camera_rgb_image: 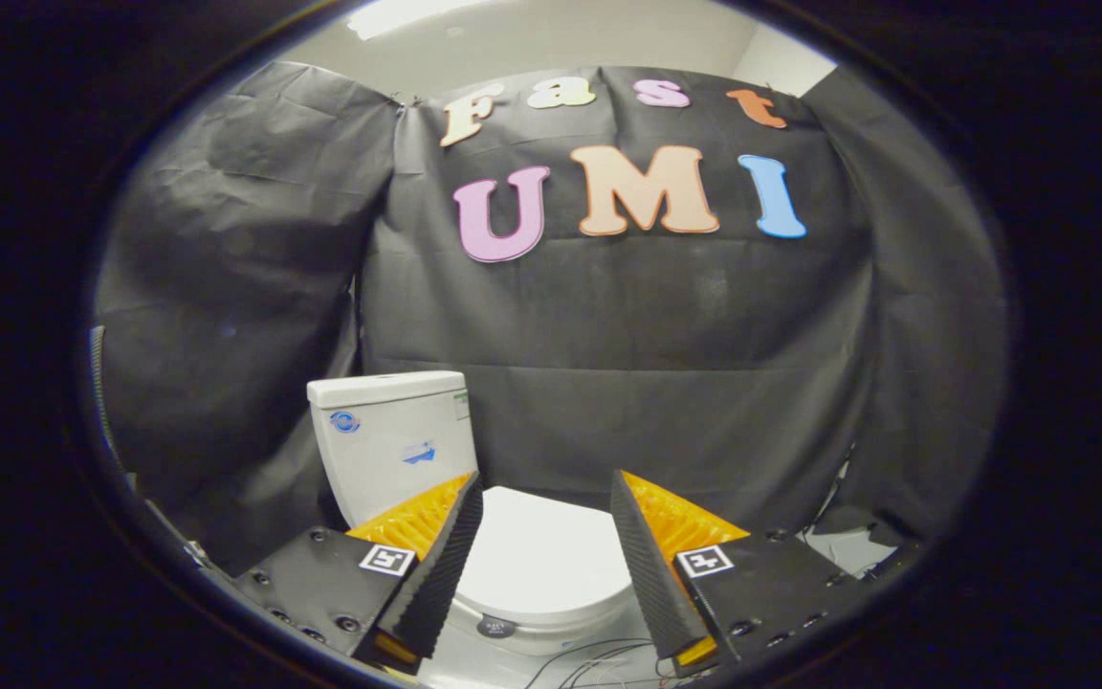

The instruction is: Open the toilet lid.

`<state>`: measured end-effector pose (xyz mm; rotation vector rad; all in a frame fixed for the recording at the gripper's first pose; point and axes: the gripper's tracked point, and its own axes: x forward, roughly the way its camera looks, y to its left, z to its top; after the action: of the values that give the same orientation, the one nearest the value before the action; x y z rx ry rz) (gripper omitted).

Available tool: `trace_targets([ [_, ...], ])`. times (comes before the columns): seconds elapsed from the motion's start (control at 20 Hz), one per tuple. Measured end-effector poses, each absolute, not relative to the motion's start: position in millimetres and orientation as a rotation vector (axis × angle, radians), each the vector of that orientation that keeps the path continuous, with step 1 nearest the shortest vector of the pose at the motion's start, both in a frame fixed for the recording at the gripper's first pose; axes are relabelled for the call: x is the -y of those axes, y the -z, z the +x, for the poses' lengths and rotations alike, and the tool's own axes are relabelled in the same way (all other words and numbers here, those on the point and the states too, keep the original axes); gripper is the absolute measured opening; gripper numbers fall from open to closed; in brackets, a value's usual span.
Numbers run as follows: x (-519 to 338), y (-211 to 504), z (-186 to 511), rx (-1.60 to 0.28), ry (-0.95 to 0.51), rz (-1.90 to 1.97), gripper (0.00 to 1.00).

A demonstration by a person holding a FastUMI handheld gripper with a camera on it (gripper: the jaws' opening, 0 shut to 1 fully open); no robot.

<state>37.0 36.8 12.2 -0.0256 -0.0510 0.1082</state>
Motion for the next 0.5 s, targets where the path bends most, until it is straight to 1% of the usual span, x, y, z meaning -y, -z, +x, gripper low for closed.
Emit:
trace_targets([
  [0.25, -66.9, -15.3, 59.6, 0.075, -0.073, 0.025, 0.84],
  [0.5, -96.0, -4.1, 76.0, 0.154, 0.002, 0.206, 0.84],
])
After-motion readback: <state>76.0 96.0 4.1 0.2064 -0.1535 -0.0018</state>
